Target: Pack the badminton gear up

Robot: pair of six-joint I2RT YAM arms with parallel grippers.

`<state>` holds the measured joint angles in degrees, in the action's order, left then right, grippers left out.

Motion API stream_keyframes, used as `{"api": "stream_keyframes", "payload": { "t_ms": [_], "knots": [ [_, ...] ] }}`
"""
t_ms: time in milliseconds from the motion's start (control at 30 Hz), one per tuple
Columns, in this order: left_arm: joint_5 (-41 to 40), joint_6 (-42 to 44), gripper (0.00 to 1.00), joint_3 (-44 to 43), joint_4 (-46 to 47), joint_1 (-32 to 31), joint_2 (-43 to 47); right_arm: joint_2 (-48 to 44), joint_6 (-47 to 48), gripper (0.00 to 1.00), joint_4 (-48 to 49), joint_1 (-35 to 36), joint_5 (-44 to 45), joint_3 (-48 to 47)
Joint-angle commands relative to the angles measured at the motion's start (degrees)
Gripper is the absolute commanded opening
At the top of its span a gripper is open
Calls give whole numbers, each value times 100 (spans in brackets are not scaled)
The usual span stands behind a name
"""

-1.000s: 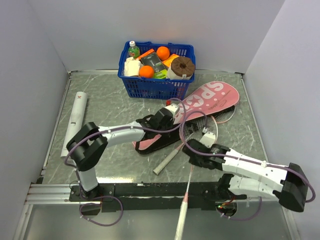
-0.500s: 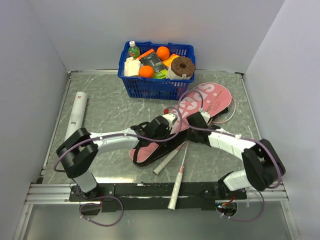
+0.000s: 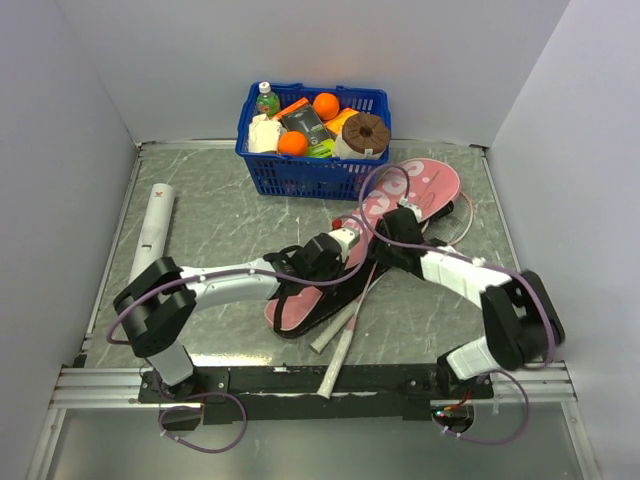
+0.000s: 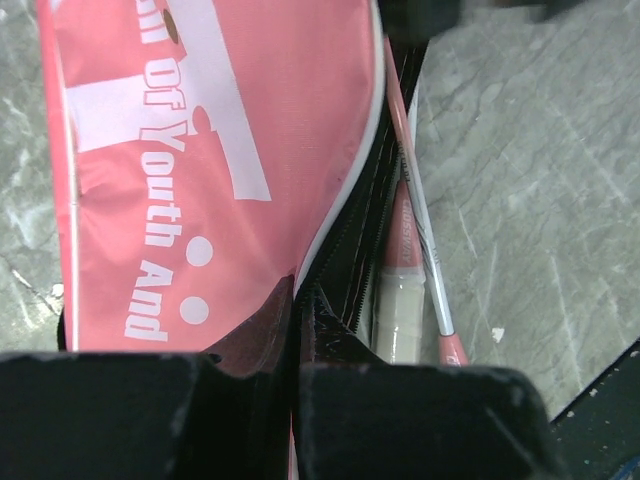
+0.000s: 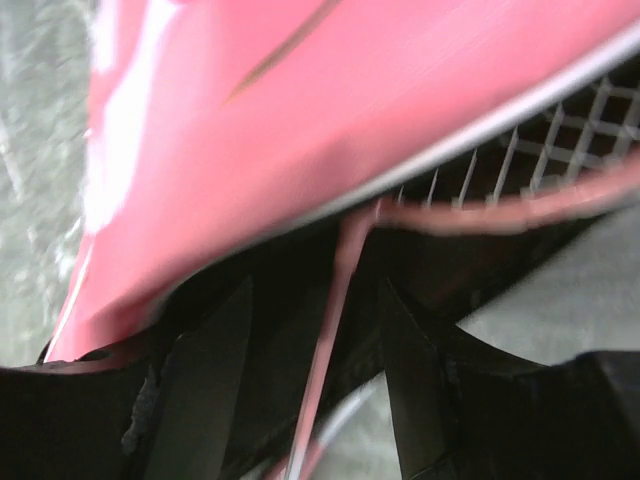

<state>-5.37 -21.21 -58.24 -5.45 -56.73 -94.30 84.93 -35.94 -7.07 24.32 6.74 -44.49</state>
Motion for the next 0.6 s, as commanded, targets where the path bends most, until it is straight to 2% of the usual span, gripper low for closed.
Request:
{"api": "stream_keyframes", "payload": {
  "t_ms": [0,200,333,567],
  "knots": [
    [229,12,2,-345,-123,-128,-352,-1213,-44,62,-290,29,-279,212],
    [133,47,3,-495,-70,-58,-466,-2769,-492,62,-1365,363,-402,994],
    [158,29,3,-469,0,21,-405,-3647,-1035,61,-2016,846,-647,1468],
    [220,-15,3,-495,71,101,-352,-4212,-2179,61,-1896,1943,-1236,2233]
  ]
}}
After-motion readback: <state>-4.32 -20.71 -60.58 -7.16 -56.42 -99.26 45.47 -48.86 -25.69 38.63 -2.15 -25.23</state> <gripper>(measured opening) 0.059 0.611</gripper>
